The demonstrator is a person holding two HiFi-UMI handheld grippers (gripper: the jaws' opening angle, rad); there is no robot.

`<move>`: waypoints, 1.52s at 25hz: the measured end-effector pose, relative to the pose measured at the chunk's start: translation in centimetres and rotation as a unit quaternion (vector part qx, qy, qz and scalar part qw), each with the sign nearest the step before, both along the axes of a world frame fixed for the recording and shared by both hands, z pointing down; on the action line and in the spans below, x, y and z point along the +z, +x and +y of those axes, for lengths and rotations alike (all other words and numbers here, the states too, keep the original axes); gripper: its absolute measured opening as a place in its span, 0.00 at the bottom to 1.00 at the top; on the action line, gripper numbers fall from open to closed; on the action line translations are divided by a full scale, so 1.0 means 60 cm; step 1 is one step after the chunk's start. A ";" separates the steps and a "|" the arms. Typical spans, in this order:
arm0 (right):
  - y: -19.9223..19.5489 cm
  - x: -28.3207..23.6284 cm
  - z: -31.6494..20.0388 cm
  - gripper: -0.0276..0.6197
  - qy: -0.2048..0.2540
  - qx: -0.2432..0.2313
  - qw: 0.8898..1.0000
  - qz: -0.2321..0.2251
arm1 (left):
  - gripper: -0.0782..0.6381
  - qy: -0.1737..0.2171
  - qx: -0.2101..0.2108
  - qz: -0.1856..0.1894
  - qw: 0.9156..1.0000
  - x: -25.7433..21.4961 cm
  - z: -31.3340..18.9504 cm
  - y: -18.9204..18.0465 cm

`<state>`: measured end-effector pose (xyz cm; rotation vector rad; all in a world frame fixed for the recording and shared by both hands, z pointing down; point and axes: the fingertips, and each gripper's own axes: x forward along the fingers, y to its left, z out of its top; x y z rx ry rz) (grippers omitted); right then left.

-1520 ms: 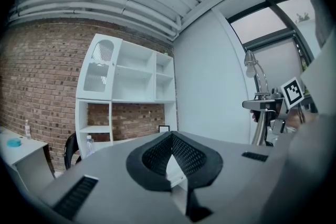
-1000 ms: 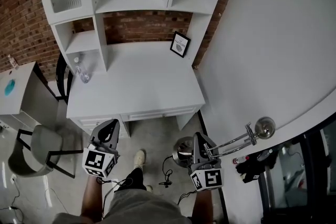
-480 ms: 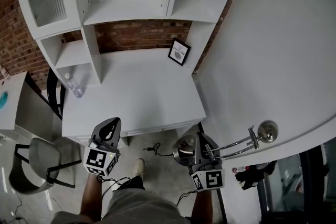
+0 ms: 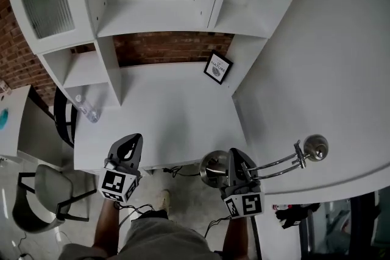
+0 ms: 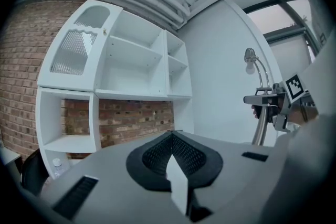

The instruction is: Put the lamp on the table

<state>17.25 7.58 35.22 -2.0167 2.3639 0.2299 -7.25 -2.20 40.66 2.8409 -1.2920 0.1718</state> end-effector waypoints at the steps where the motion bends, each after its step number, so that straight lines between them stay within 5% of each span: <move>1: -0.003 0.000 -0.015 0.07 -0.001 -0.002 1.000 0.001 | 0.11 -0.004 -0.001 -0.001 1.000 0.005 -0.012 -0.002; 22: -0.077 0.050 -0.265 0.07 -0.017 -0.078 0.996 0.032 | 0.11 -0.003 -0.039 0.011 0.999 0.059 -0.185 -0.039; 38: -0.126 0.134 -0.457 0.07 -0.029 -0.168 0.985 0.035 | 0.11 -0.015 -0.116 -0.006 0.993 0.130 -0.297 -0.061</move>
